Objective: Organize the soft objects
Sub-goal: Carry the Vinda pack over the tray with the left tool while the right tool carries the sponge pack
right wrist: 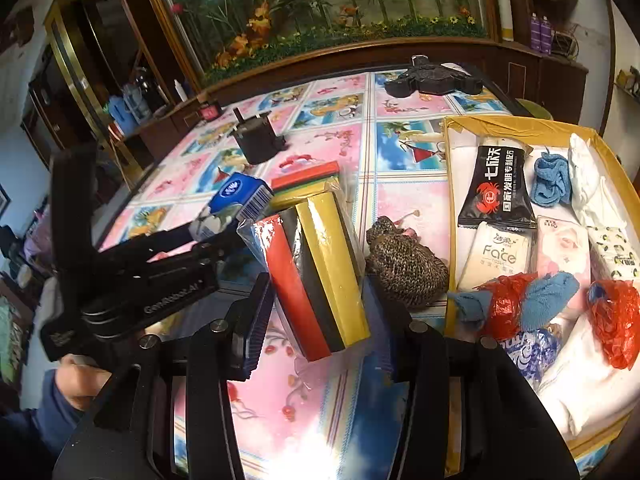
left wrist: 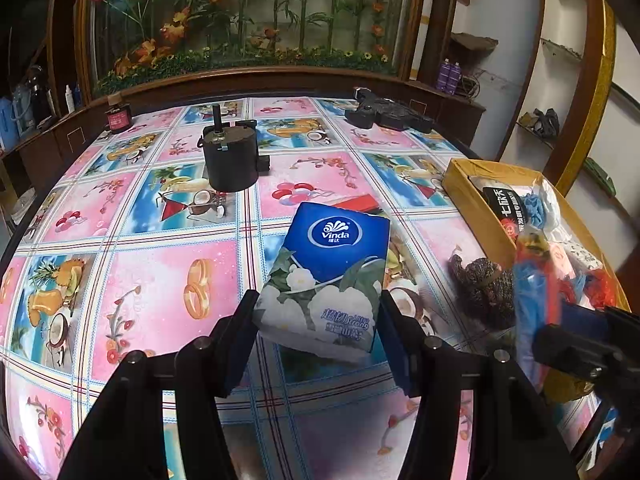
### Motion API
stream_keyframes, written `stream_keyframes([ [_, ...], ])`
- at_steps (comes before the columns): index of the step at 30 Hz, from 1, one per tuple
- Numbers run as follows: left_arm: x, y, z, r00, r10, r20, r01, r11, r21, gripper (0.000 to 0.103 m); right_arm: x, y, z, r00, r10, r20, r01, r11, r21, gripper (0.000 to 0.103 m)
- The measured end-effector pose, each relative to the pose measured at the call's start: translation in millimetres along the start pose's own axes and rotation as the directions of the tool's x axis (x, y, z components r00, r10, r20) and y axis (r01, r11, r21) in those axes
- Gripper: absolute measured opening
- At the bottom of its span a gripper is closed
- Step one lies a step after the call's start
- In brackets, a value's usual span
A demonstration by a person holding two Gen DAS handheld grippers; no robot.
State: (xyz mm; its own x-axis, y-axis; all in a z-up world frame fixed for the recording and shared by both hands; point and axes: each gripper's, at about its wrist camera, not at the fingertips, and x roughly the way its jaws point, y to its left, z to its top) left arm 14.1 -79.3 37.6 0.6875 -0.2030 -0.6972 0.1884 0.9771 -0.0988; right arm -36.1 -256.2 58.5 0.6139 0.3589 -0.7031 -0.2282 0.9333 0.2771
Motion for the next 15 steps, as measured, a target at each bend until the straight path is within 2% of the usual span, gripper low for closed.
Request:
stream_keyframes([
  [2,0,0,0,1.0,0.001,0.004,-0.001,1.0,-0.001,0.058,-6,-3,0,0.999,0.044,0.014,-0.045,0.999,0.027,0.045],
  [7,-4,-2,0,1.0,-0.003,0.023,0.003,1.0,0.005,0.058,-22,-12,3,0.994,0.091,0.06,-0.095,0.992,0.081,0.045],
  [15,-8,-12,0,0.999,-0.024,0.041,0.023,1.0,0.016,0.058,-49,-34,4,0.992,0.047,0.118,-0.064,0.988,0.141,0.045],
])
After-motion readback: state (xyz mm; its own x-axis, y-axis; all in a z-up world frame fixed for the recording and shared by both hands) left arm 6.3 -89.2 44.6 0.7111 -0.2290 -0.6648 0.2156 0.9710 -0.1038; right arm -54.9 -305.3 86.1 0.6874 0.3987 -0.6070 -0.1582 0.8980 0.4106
